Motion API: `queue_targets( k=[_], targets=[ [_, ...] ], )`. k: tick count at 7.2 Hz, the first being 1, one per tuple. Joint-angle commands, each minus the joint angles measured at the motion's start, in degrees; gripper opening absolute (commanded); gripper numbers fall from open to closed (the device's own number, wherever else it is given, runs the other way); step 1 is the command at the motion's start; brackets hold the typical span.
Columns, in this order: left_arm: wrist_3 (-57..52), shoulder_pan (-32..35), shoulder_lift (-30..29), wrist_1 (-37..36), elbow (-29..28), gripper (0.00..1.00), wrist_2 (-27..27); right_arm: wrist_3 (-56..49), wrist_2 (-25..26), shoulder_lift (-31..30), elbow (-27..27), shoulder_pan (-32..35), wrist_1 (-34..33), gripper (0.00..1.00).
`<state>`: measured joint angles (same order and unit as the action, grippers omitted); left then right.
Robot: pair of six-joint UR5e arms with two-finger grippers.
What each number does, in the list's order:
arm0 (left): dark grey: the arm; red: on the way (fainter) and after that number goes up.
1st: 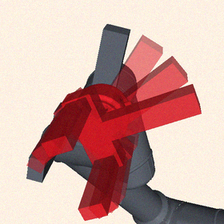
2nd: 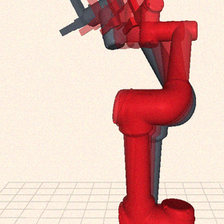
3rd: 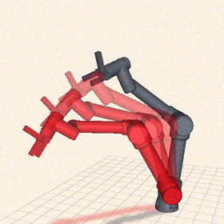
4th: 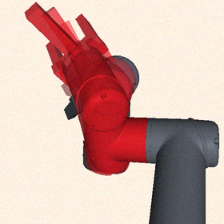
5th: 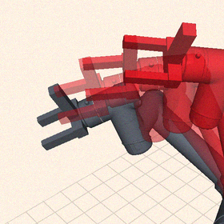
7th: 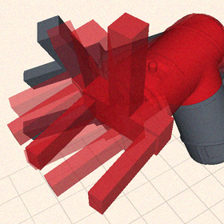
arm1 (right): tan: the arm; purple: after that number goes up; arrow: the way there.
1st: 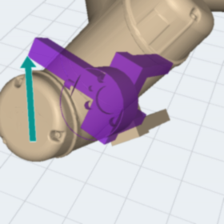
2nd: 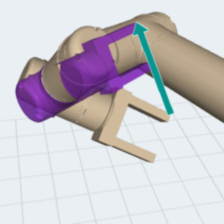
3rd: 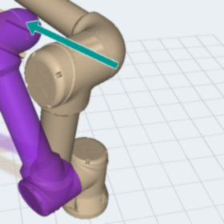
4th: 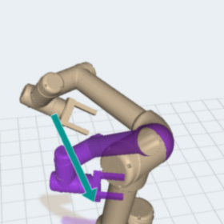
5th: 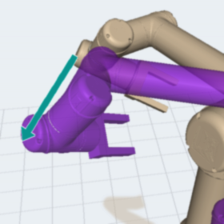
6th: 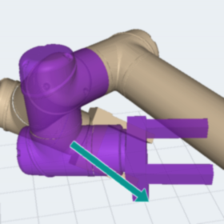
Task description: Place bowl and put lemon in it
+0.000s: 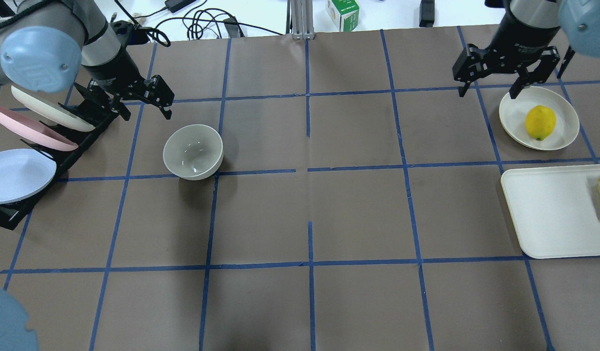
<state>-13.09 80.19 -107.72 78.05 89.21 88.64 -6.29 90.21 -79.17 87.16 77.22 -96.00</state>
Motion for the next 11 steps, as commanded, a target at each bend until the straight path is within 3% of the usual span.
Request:
queue_targets(
  k=[1, 2, 4, 6, 7, 8, 9, 11],
  targets=[
    [-1.8, -2.8, -2.8, -15.0, 8.7, 1.00, -0.2, -6.8, -0.1, 4.1, -0.1, -8.0, -5.0, 1.00],
    [-1.5, -3.3, -3.5, -17.1, 12.4, 1.00, -0.8, -8.9, 0.0, 7.3, -0.1, -9.4, -9.4, 1.00],
    [0.0, -3.2, -5.3, -17.6, 13.1, 0.95, -3.6, -14.0, -0.2, 13.5, -0.1, -12.3, -20.4, 1.00],
    [0.4, -3.2, -6.3, -18.6, 14.0, 0.89, -5.2, -13.8, -0.9, 16.8, -0.2, -13.8, -21.7, 1.00],
    [0.2, -3.2, -6.8, -18.7, 14.0, 0.64, -5.3, -14.0, -1.0, 19.2, -0.1, -15.4, -23.8, 1.00],
    [-0.6, -3.2, -6.7, -18.8, 13.9, 0.21, -5.2, -14.1, -1.0, 20.5, -0.1, -16.4, -24.7, 1.00],
    [-0.6, -3.2, -6.6, -19.1, 13.5, 0.00, -5.3, -14.3, -0.9, 20.7, -0.1, -16.7, -24.8, 1.00],
    [-0.7, -3.2, -6.6, -19.1, 13.6, 0.00, -5.2, -14.0, -0.7, 22.5, -0.2, -16.7, -25.6, 1.00]
  ],
)
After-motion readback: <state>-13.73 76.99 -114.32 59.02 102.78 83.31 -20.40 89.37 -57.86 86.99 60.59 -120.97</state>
